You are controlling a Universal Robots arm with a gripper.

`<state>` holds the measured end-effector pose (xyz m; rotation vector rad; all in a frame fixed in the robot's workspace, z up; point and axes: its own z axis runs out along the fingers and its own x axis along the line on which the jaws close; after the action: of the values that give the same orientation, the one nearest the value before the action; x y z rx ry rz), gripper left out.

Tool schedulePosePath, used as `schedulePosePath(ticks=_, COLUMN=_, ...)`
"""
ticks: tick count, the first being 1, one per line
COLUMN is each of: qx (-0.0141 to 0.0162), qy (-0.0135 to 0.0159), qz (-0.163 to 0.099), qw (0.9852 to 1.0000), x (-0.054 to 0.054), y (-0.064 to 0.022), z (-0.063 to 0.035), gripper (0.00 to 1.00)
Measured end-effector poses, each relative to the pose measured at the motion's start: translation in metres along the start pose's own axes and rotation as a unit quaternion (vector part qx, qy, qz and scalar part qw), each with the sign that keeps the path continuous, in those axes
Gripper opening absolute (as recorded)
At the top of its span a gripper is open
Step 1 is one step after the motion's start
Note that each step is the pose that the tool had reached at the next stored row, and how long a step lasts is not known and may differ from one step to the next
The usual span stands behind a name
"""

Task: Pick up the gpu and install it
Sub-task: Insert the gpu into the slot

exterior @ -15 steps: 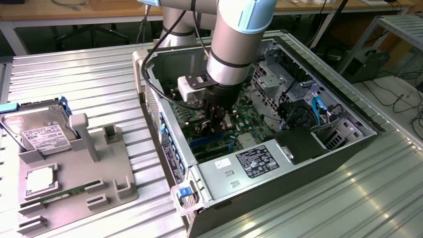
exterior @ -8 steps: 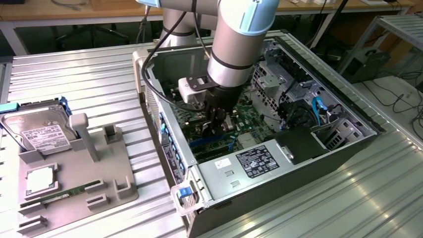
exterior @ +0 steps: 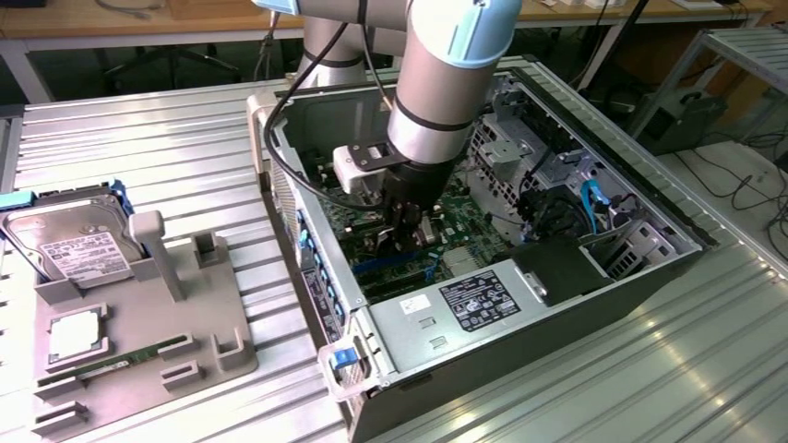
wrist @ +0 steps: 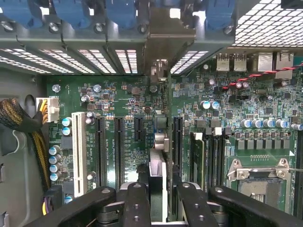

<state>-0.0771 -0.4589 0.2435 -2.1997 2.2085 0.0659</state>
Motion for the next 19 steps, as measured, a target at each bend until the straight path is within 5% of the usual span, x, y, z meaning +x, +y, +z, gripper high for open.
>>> schedulePosePath(ticks=12, qx=0.0, qy=-0.0002, qz=0.001, qw=1.0, x=0.0003, y=-0.0001, z=0.0066, gripper=0.27)
schedulePosePath(ticks=19, qx=0.0001, qy=-0.0004, qz=0.001, qw=1.0, x=-0.0002, y=0.0001, z=-0.0032, gripper=0.27)
